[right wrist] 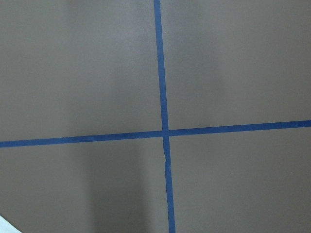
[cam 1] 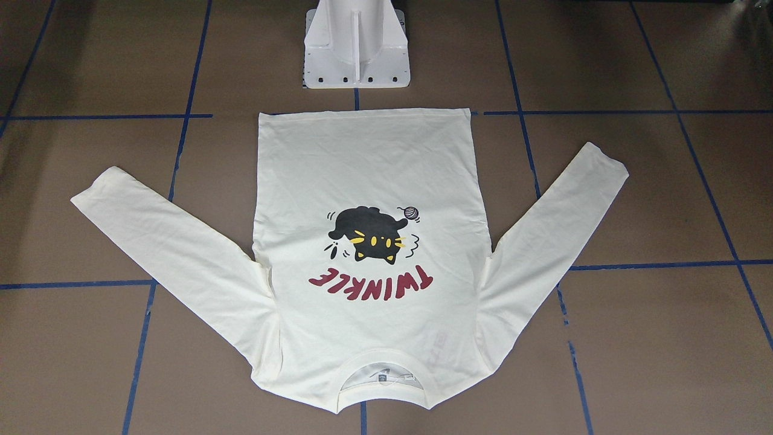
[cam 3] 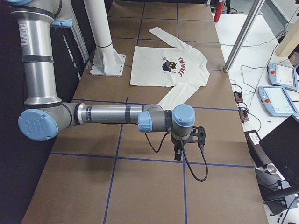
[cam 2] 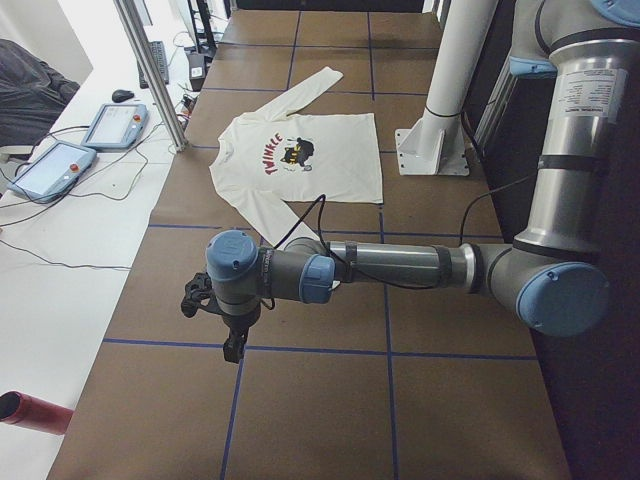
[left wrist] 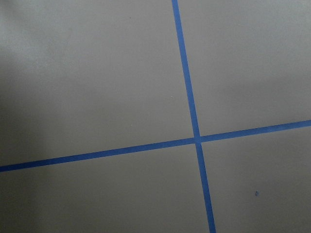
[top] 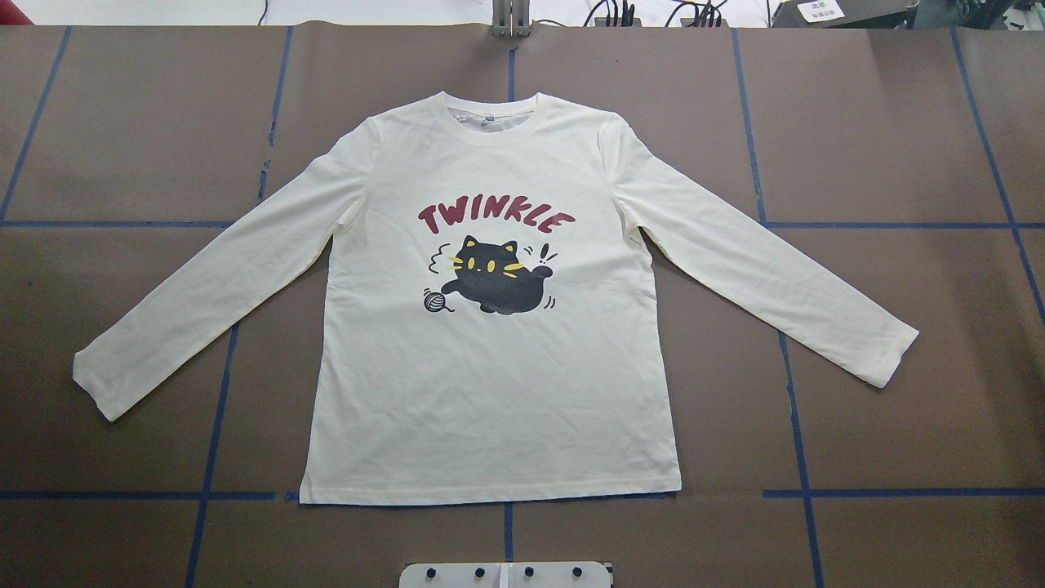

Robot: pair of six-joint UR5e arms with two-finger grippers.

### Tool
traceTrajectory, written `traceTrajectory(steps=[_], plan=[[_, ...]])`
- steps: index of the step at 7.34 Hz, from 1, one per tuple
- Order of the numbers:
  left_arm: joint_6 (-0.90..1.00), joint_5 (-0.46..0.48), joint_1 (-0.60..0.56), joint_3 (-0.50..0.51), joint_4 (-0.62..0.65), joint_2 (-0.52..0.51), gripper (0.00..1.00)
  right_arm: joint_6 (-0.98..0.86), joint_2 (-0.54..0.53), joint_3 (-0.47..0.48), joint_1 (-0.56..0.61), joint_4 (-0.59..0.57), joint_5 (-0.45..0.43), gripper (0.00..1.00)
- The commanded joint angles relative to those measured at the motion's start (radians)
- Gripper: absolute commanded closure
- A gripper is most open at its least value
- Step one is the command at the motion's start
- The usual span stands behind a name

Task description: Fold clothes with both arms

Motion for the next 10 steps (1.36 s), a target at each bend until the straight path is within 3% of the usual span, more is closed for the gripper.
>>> traceTrajectory(steps=[1,3,5,6,7,8,9,10], plan=[[0.0,0.0,0.0,-0.001,-0.002,0.0,0.0,-0.002,-0.002,0.008,-0.001,0.0,0.0,0.0],[0.0,0.0,0.0,-0.003,-0.002,0.0,0.0,0.011,0.0,0.024,-0.013,0.015,0.019,0.0],[-0.008,-0.003,0.027,-0.004,-0.011,-0.026,0.0,0.029,0.029,0.128,-0.111,0.006,0.022,0.0],[0.001,-0.014,0.031,-0.011,-0.061,0.003,0.0,0.099,0.021,0.132,-0.216,0.017,0.007,0.0],[-0.005,-0.025,0.032,-0.005,-0.152,0.035,0.0,0.264,0.021,0.156,-0.32,0.123,-0.029,0.0],[-0.008,-0.029,0.032,-0.001,-0.214,0.031,0.0,0.472,-0.017,0.162,-0.417,0.31,-0.12,0.0],[-0.006,-0.029,0.034,-0.004,-0.242,0.028,0.0,0.574,-0.081,0.149,-0.488,0.491,-0.133,0.0],[-0.009,-0.029,0.037,-0.009,-0.241,0.026,0.0,0.634,-0.11,0.149,-0.526,0.565,-0.113,0.0]])
